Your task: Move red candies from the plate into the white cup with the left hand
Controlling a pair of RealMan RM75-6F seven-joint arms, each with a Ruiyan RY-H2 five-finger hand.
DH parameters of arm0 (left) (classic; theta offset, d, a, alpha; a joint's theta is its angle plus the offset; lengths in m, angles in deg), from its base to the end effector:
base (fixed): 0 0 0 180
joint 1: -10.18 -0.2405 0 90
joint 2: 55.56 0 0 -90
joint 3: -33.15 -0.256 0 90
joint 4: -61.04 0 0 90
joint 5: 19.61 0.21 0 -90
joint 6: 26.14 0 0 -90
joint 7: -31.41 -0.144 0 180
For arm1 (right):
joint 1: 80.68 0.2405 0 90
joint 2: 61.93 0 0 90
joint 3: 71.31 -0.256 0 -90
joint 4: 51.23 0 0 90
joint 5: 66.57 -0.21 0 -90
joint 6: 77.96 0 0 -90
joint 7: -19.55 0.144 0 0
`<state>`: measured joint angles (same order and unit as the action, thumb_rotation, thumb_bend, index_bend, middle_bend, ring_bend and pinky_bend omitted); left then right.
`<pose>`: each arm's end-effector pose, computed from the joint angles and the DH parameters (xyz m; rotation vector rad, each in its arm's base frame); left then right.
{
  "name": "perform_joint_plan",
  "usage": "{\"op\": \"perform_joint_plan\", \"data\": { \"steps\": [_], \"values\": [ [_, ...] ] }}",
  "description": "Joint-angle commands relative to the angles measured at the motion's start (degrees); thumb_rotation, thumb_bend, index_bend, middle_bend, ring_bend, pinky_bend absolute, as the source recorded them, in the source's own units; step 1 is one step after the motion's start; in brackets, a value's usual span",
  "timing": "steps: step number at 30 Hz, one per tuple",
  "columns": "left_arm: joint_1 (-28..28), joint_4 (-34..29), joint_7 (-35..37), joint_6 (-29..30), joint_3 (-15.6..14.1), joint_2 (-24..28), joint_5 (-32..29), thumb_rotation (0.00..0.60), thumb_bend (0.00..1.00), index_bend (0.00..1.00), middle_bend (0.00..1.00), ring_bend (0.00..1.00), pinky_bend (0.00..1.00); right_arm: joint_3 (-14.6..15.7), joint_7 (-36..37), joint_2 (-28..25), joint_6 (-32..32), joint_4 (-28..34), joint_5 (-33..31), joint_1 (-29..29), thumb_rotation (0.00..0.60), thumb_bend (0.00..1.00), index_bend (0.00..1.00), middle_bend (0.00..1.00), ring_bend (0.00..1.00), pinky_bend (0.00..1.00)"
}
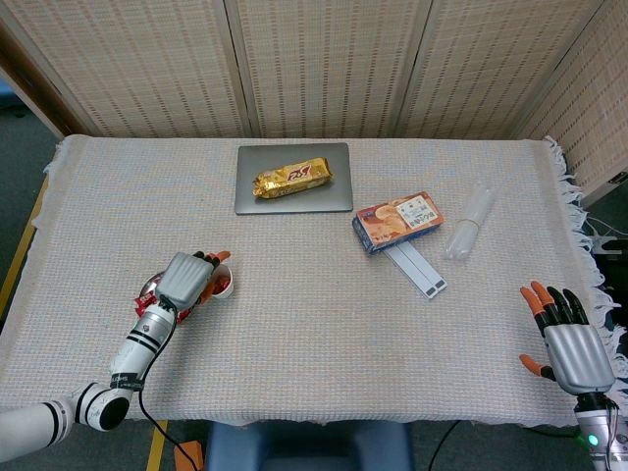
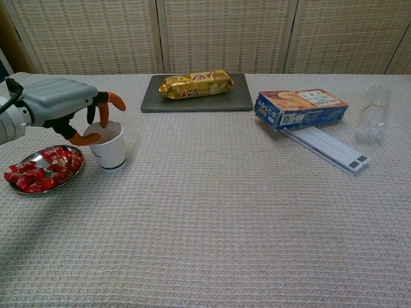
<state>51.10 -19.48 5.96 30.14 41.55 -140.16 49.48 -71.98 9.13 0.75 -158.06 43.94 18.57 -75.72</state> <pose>-0.1795 0.3560 0.0146 -1.8888 -0.6619 -0.7797 -0.3126 -0.1718 0.1466 1.5037 -0.8746 0.7071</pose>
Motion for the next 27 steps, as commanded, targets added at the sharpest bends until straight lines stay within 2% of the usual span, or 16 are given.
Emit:
{"op": "perform_joint_plan", "data": {
  "steps": [1, 7, 11, 15, 18, 21, 27],
  "values": [
    [-0.26, -1.09, 0.06, 0.64, -0.21, 0.65, 0.36, 0.600, 0.41, 0.16, 0.33, 0.39, 1.00, 0.04, 0.00, 0.02, 0.11, -0.02, 0.02, 0.03, 0.600, 0.06, 0.00, 0.00, 0.00, 0.00],
    [-1.46, -4.98, 1.13, 3.59, -0.61, 3.00, 2.70, 0.600, 0.40, 0.16, 0.33, 0.39, 1.00, 0.18, 0.03, 0.02, 0.05, 0.00, 0.33, 0.00, 0.600, 0.06, 0.00, 0.00, 0.00, 0.00],
    [-3.86, -7.84, 3.17, 7.71, -1.94, 5.49, 6.23, 0.600, 0.40, 0.15, 0.30, 0.38, 1.00, 0.31, 0.30, -0.12, -0.14, 0.01, 0.66, -0.10, 0.600, 0.06, 0.00, 0.00, 0.00, 0.00],
    [-7.51, -9.47, 4.71, 10.37, -4.80, 8.32, 7.52, 0.600, 0.38, 0.10, 0.21, 0.28, 1.00, 0.49, 0.59, -0.28, -0.24, 0.00, 1.10, -0.15, 0.600, 0.06, 0.00, 0.00, 0.00, 0.00],
    [-10.13, -8.62, 6.06, 10.70, -7.22, 9.18, 7.16, 0.600, 0.37, 0.08, 0.16, 0.23, 1.00, 0.62, 0.69, -0.31, -0.28, -0.05, 1.39, -0.17, 0.600, 0.06, 0.00, 0.00, 0.00, 0.00],
    [-12.38, -6.45, 7.96, 10.92, -9.04, 8.61, 6.96, 0.600, 0.37, 0.08, 0.15, 0.22, 1.00, 0.80, 0.70, -0.30, -0.40, 0.05, 1.84, -0.21, 0.600, 0.06, 0.00, 0.00, 0.00, 0.00],
    [-14.75, -0.28, 9.37, 11.71, -10.28, 4.41, 7.94, 0.600, 0.36, 0.13, 0.19, 0.27, 1.00, 1.22, 0.30, -0.11, -0.11, 0.14, 2.60, -0.09, 0.600, 0.06, 0.00, 0.00, 0.00, 0.00]
  ]
}}
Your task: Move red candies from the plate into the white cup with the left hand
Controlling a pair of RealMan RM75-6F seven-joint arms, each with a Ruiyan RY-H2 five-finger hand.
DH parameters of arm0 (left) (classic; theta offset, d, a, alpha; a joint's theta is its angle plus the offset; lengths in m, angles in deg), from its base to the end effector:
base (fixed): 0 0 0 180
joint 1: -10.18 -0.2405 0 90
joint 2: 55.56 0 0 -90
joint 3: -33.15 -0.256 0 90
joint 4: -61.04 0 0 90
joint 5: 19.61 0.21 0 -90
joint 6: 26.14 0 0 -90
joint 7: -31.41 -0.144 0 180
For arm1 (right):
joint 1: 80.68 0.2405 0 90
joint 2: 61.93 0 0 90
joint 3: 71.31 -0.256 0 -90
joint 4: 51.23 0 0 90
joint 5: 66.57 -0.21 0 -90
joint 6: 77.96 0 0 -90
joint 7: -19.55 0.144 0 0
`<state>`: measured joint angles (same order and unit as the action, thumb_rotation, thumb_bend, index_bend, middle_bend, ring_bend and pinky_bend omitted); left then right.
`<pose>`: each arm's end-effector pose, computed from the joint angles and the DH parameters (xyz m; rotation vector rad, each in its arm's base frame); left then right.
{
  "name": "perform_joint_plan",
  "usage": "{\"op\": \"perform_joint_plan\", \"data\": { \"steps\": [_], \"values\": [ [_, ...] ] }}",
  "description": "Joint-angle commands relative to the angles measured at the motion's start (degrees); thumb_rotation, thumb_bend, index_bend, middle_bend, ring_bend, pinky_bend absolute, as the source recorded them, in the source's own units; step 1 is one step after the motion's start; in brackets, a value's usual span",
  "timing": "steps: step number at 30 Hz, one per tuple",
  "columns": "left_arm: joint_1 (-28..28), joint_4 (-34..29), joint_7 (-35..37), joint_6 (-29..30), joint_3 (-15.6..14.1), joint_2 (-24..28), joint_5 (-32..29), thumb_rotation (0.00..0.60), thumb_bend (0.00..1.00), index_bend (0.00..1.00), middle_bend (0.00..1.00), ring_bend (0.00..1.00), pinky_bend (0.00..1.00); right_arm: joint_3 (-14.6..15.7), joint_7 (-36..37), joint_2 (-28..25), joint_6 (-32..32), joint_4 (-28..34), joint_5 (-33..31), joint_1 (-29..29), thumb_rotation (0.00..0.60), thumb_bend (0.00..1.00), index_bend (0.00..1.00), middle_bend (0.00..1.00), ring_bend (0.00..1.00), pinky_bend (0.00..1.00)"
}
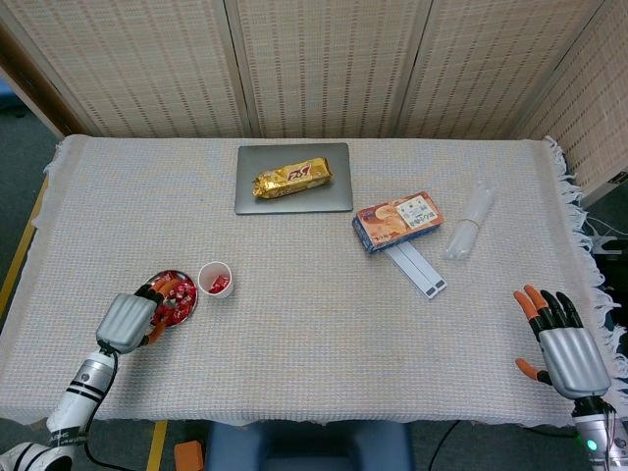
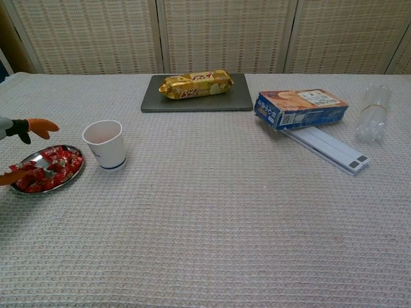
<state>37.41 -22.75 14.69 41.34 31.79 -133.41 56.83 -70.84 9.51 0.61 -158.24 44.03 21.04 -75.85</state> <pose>-0.2673 0.2760 0.0496 -1.7940 -0.7851 -0.7159 -0.3088 -0.1665 0.1428 1.5456 -0.8709 0.7199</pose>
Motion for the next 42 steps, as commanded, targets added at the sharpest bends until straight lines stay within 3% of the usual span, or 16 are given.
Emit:
{"op": "perform_joint_plan", "data": {
  "steps": [1, 13, 20, 36, 42],
  "values": [
    [-1.12, 3.93, 0.60, 0.44, -0.41, -2.98, 0.60, 0.600, 0.36, 0.13, 0.20, 0.28, 1.00, 0.13, -0.10, 0.02, 0.07, 0.09, 0.21, 0.04, 0.600, 0.06, 0.00, 0.00, 0.00, 0.00],
    [-0.28, 13.46, -0.45, -4.98, 1.37, -8.24, -2.17, 0.600, 0.37, 0.17, 0.22, 0.28, 1.00, 0.32, 0.32, -0.24, -0.45, 0.17, 0.66, -0.29, 0.600, 0.06, 0.00, 0.00, 0.00, 0.00],
    [0.28, 17.00, -0.54, -5.85, 2.48, -10.51, -2.12, 0.600, 0.36, 0.26, 0.29, 0.36, 1.00, 0.24, 0.01, -0.13, -0.23, 0.17, 0.40, -0.25, 0.600, 0.06, 0.00, 0.00, 0.00, 0.00],
    [0.78, 19.40, -0.40, -6.92, 3.12, -11.79, -0.95, 0.600, 0.38, 0.49, 0.48, 0.49, 1.00, -0.12, -0.90, 0.10, 0.57, 0.33, -0.77, 0.01, 0.600, 0.06, 0.00, 0.00, 0.00, 0.00],
    [0.83, 19.88, -0.81, -7.72, 3.33, -12.02, -1.32, 0.600, 0.42, 0.52, 0.52, 0.51, 1.00, -0.20, -1.14, 0.13, 0.76, 0.37, -1.08, 0.07, 0.600, 0.06, 0.00, 0.00, 0.00, 0.00]
  ]
}}
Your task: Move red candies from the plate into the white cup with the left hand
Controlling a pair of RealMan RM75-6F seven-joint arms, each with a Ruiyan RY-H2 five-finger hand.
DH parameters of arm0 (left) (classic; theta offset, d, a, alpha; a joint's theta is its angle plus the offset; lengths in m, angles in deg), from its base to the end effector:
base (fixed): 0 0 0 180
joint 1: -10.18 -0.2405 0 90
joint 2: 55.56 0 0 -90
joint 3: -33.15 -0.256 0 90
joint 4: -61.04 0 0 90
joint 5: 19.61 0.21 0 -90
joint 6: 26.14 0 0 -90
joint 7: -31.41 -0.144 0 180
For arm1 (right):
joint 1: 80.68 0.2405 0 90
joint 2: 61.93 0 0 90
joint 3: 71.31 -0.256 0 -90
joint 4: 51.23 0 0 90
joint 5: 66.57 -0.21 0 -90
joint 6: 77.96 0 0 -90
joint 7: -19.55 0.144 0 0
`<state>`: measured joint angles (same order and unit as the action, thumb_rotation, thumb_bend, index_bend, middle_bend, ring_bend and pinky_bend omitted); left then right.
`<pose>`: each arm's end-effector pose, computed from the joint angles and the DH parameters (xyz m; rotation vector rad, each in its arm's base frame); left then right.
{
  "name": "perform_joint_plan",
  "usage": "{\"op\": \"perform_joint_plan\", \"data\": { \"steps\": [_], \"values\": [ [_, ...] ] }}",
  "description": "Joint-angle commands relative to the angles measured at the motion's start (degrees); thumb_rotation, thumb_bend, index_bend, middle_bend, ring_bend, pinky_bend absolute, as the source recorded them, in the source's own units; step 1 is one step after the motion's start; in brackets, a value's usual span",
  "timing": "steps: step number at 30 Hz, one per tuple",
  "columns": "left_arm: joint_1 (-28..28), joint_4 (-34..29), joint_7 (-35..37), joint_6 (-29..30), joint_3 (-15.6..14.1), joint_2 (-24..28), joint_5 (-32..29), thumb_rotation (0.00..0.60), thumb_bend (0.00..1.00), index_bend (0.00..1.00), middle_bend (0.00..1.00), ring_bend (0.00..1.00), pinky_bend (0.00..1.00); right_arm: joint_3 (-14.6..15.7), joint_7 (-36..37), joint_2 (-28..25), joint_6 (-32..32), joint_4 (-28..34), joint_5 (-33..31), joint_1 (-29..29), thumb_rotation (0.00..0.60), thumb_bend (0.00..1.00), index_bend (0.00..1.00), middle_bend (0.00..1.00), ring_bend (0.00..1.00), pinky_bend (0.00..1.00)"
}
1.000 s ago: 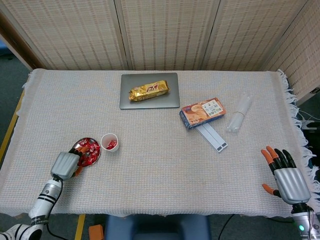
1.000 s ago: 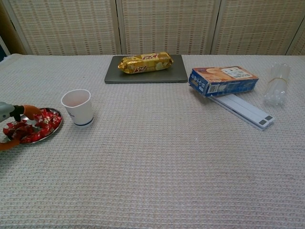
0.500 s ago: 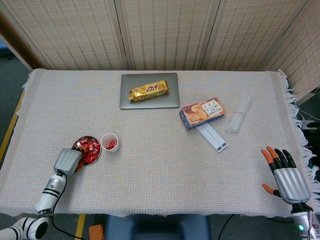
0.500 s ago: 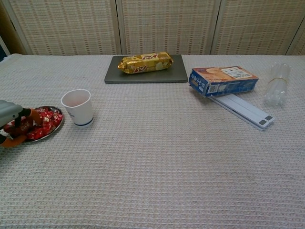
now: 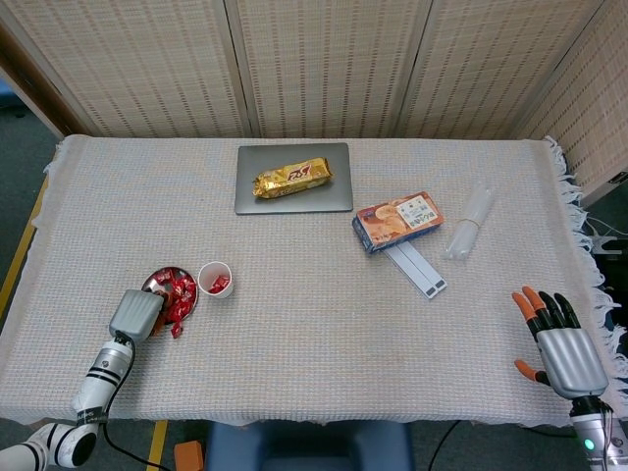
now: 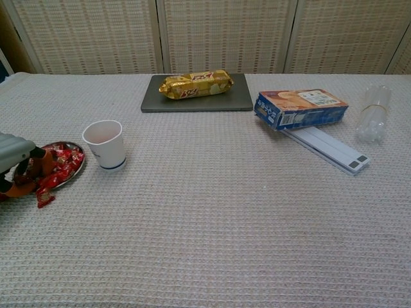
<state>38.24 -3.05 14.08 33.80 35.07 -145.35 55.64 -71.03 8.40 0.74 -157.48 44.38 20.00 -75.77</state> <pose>-0.3002 0.3056 0.0063 -1.7966 -0.7386 -0.5679 -0.3098 -0.1673 0.1411 1.5429 -0.8764 0.6984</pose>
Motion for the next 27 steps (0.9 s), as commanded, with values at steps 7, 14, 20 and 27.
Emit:
{"op": "perform_joint_plan", "data": {
  "steps": [7, 14, 20, 27],
  "values": [
    [-0.28, 0.26, -0.57, 0.78, 0.60, -0.29, -0.05, 0.600, 0.55, 0.61, 0.63, 0.59, 1.00, -0.06, -0.29, 0.03, 0.24, 0.13, -0.32, 0.08, 0.600, 0.06, 0.00, 0.00, 0.00, 0.00],
    [-0.70, -1.12, -0.93, 1.70, 0.85, 0.55, 0.20, 0.600, 0.65, 0.67, 0.69, 0.63, 1.00, -0.04, -0.28, 0.01, 0.08, 0.19, -0.28, 0.01, 0.600, 0.06, 0.00, 0.00, 0.00, 0.00],
    [-1.09, -4.08, -1.63, 3.53, 1.17, 2.48, 0.97, 0.600, 0.72, 0.71, 0.72, 0.65, 1.00, 0.00, -0.10, -0.08, -0.19, 0.18, -0.07, -0.09, 0.600, 0.06, 0.00, 0.00, 0.00, 0.00],
    [-1.41, -9.54, -1.91, 6.53, 2.37, 5.79, 2.06, 0.600, 0.73, 0.72, 0.74, 0.66, 1.00, 0.04, 0.14, -0.16, -0.26, 0.18, 0.04, -0.12, 0.600, 0.06, 0.00, 0.00, 0.00, 0.00]
  ]
}}
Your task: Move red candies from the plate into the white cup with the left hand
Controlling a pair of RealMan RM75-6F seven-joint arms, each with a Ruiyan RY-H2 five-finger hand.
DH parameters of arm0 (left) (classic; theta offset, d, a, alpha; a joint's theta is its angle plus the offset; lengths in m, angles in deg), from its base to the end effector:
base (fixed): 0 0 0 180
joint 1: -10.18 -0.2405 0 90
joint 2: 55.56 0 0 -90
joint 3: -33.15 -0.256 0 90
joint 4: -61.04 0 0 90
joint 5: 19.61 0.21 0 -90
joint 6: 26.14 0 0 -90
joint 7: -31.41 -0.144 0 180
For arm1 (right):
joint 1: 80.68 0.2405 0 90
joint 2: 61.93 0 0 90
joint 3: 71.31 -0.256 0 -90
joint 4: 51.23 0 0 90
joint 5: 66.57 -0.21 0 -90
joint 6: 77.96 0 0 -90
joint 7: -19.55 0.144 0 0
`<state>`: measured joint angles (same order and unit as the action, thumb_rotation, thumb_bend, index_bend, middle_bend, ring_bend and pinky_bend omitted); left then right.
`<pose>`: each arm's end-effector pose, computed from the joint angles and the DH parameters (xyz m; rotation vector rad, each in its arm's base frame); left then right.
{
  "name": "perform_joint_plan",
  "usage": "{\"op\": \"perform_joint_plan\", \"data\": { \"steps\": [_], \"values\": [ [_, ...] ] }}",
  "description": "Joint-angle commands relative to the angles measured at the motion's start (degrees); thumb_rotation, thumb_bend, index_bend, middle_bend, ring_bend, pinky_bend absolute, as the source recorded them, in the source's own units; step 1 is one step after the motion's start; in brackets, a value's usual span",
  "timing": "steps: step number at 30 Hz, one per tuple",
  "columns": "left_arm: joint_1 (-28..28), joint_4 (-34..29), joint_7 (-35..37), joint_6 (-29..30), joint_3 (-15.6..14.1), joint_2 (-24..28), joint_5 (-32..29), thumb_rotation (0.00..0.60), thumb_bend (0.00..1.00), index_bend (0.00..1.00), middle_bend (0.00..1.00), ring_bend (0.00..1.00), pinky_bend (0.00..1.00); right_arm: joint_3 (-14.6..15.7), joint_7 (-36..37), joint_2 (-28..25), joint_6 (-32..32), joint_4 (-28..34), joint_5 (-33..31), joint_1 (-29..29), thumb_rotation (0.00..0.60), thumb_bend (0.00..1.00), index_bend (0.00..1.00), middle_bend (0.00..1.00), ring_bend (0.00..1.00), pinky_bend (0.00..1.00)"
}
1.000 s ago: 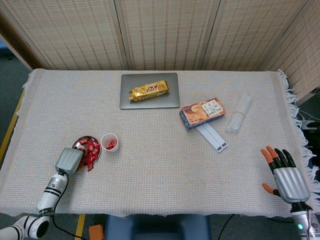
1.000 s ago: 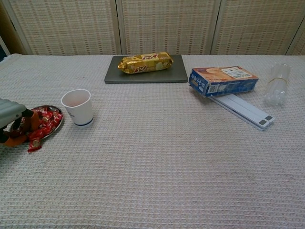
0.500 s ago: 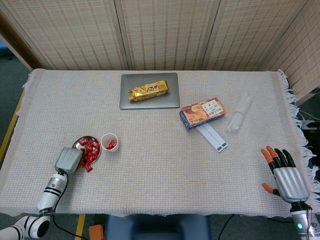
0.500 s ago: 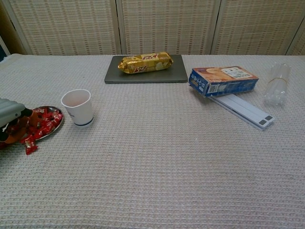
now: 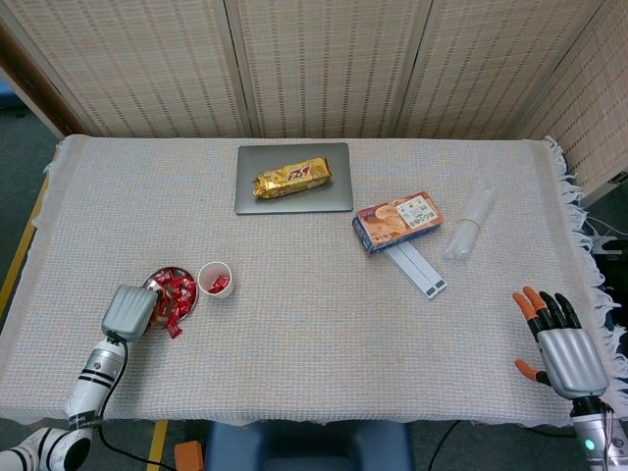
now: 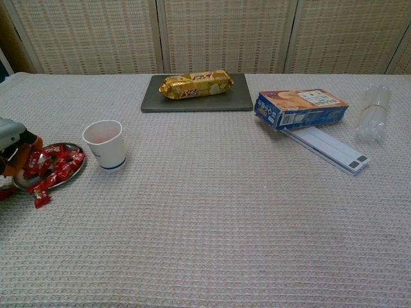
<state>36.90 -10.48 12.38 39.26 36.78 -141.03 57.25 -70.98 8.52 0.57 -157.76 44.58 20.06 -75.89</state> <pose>-0.2818 0.3018 0.0324 -1.7402 -0.6882 -0.6661 -0.3094 -0.1665 0.1422 1.5392 -0.8768 0.7017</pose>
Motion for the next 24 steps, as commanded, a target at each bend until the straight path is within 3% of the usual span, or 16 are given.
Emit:
{"op": "perform_joint_plan", "data": {
  "steps": [1, 9, 12, 17, 24],
  "values": [
    [0.02, -2.95, -0.37, 1.41, 0.98, 1.93, 0.54, 0.600, 0.73, 0.72, 0.74, 0.66, 1.00, -0.01, 0.04, 0.02, 0.04, -0.04, -0.02, 0.01, 0.600, 0.06, 0.00, 0.00, 0.00, 0.00],
    [2.06, -8.53, -2.23, 2.05, 3.41, 3.78, 1.24, 0.600, 0.74, 0.72, 0.74, 0.66, 1.00, -0.05, -0.09, 0.07, 0.34, -0.03, -0.13, 0.17, 0.600, 0.06, 0.00, 0.00, 0.00, 0.00],
    [6.33, -11.00, -3.33, -0.19, 6.37, 1.85, 1.74, 0.600, 0.74, 0.72, 0.74, 0.66, 1.00, -0.12, -0.25, 0.12, 0.90, -0.11, -0.49, 0.42, 0.600, 0.06, 0.00, 0.00, 0.00, 0.00],
    [11.26, -7.87, -5.85, -3.56, 9.30, -3.05, -0.66, 0.600, 0.73, 0.72, 0.73, 0.66, 1.00, -0.50, -0.02, -0.03, 0.88, -0.14, -1.23, 0.43, 0.600, 0.06, 0.00, 0.00, 0.00, 0.00],
    [14.30, -2.16, -5.92, -4.92, 9.41, -7.70, -1.02, 0.600, 0.72, 0.72, 0.73, 0.65, 1.00, -0.79, 0.49, -0.30, 0.60, -0.19, -1.75, 0.28, 0.600, 0.06, 0.00, 0.00, 0.00, 0.00]
  ]
}}
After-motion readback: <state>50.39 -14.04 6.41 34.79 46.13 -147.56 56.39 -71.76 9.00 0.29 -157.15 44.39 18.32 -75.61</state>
